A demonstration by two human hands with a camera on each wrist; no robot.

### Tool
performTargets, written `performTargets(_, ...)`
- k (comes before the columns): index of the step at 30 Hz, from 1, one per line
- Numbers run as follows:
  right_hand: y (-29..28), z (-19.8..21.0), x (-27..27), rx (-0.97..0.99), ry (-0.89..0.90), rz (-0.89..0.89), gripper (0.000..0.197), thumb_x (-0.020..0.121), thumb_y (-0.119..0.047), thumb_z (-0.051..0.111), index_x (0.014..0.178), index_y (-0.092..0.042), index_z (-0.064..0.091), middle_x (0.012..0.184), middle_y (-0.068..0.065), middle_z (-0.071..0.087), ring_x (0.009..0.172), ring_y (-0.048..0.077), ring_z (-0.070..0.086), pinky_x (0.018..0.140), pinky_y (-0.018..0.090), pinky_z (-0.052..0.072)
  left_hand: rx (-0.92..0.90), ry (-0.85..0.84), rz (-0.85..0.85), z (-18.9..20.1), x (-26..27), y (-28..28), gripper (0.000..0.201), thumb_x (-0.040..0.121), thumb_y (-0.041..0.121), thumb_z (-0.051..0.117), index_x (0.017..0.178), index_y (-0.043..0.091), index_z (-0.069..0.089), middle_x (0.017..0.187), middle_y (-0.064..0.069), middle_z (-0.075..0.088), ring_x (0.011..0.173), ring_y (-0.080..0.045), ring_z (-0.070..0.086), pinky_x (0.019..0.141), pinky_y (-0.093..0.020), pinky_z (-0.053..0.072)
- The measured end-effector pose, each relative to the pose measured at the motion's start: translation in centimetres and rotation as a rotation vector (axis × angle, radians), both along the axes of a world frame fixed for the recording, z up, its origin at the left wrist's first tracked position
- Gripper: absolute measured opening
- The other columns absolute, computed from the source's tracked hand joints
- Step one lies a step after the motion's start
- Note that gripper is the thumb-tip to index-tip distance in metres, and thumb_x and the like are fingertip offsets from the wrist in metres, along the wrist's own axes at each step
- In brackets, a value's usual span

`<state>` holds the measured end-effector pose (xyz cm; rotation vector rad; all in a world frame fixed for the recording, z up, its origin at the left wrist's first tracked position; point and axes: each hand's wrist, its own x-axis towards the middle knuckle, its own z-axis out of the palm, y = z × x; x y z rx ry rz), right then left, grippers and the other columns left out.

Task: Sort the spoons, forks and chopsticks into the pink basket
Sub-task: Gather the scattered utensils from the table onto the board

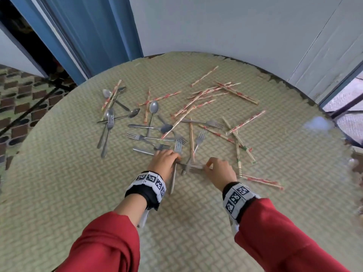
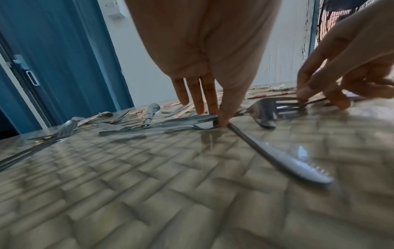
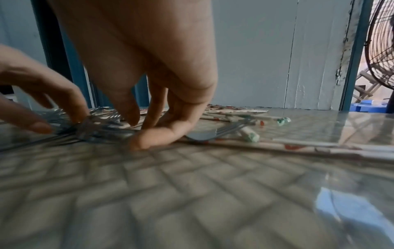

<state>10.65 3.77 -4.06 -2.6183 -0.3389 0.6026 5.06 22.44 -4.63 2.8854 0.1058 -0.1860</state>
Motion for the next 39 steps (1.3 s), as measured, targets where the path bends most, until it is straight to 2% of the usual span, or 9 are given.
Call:
performTargets(4,-1.0,-0.7,-1.9,-0.014,-0.07,-0.059,0.031,0.092,-0.039,0.049,0.095,-0.011,0.061,0.093,0.01,0.067,0.086,0.031,0.063,0.071,0.036,0.052,-0.012,-0.075,-0.011,-0.7,0.0,0.8,0.02,0.079,0.003,0.064,0.095,0.015,0.062,0.101,-0.001,0.061,0.1,-0.023,0.057,0.085,-0.033,0.038)
performTargets(10,-1.3,-1.1,-3.1,0.024,-0.089,-0.345,0.03,0.087,-0.038,0.055,0.088,-0.009,0.062,0.089,0.009,0.066,0.086,0.03,0.062,0.07,0.035,0.051,-0.047,-0.139,-0.169,-0.6,-1.7,1.8,0.027,0.059,-0.007,0.079,0.071,0.012,0.063,0.076,-0.004,0.06,0.066,-0.024,0.06,0.058,-0.033,0.049)
performTargets(15,-1.0,-0.6,-4.3,0.09,-0.009,-0.537,0.021,0.081,-0.019,0.055,0.095,-0.005,0.06,0.102,0.014,0.061,0.094,0.034,0.06,0.076,0.037,0.049,-0.091,-0.183,-0.065,0.6,-2.7,1.5,0.012,0.088,0.003,0.055,0.098,0.01,0.058,0.097,-0.004,0.056,0.078,-0.023,0.056,0.065,-0.032,0.044)
performTargets(22,-1.5,0.3,-5.8,0.393,0.091,-0.874,0.048,0.074,0.0,0.059,0.113,-0.005,0.031,0.091,0.013,0.049,0.096,0.035,0.054,0.088,0.045,0.047,-0.289,-0.208,0.263,0.9,-3.4,3.1,0.014,0.092,0.002,0.044,0.103,0.004,0.052,0.089,-0.008,0.062,0.084,-0.029,0.058,0.077,-0.041,0.045)
performTargets(26,-1.5,0.5,-6.9,0.569,0.078,-0.865,0.066,0.076,0.002,0.059,0.131,-0.007,0.024,0.073,0.011,0.067,0.085,0.02,0.063,0.085,0.033,0.046,-0.227,-0.088,0.207,-0.1,-3.7,4.4,0.017,0.083,0.005,0.055,0.099,0.01,0.053,0.075,0.006,0.05,0.076,-0.018,0.05,0.088,-0.04,0.041)
performTargets(29,-1.2,0.0,-7.8,0.641,0.127,-0.821,0.059,0.077,-0.004,0.065,0.127,-0.008,0.033,0.065,0.001,0.068,0.088,0.022,0.068,0.096,0.041,0.047,-0.108,-0.026,0.14,-1.1,-3.4,5.0,0.03,0.085,0.009,0.056,0.114,0.016,0.054,0.098,0.001,0.054,0.094,-0.02,0.054,0.092,-0.036,0.035)
performTargets(31,-1.0,0.0,-8.1,0.704,0.232,-0.815,0.065,0.08,-0.004,0.066,0.136,-0.003,0.033,0.073,0.006,0.07,0.08,0.022,0.07,0.091,0.043,0.052,-0.075,-0.034,0.143,-1.6,-2.9,5.2,0.034,0.088,0.014,0.057,0.122,0.015,0.054,0.116,-0.002,0.05,0.104,-0.021,0.053,0.091,-0.036,0.033)
performTargets(35,-0.6,1.3,-8.0,0.853,0.483,-0.744,0.036,0.083,0.014,0.055,0.118,0.006,0.049,0.084,0.026,0.065,0.072,0.031,0.068,0.08,0.043,0.056,-0.109,-0.1,0.15,-2.2,-2.2,4.9,0.03,0.081,0.016,0.068,0.111,0.015,0.062,0.119,-0.004,0.049,0.108,-0.022,0.053,0.086,-0.04,0.037)
performTargets(39,1.2,1.6,-6.8,0.768,0.451,-0.668,0.023,0.086,0.008,0.051,0.107,-0.001,0.053,0.082,0.012,0.061,0.065,0.028,0.067,0.074,0.04,0.057,-0.08,-0.067,0.148,-2.5,-1.8,4.8,0.022,0.08,0.026,0.067,0.1,0.015,0.063,0.114,-0.003,0.049,0.105,-0.022,0.049,0.084,-0.034,0.031)
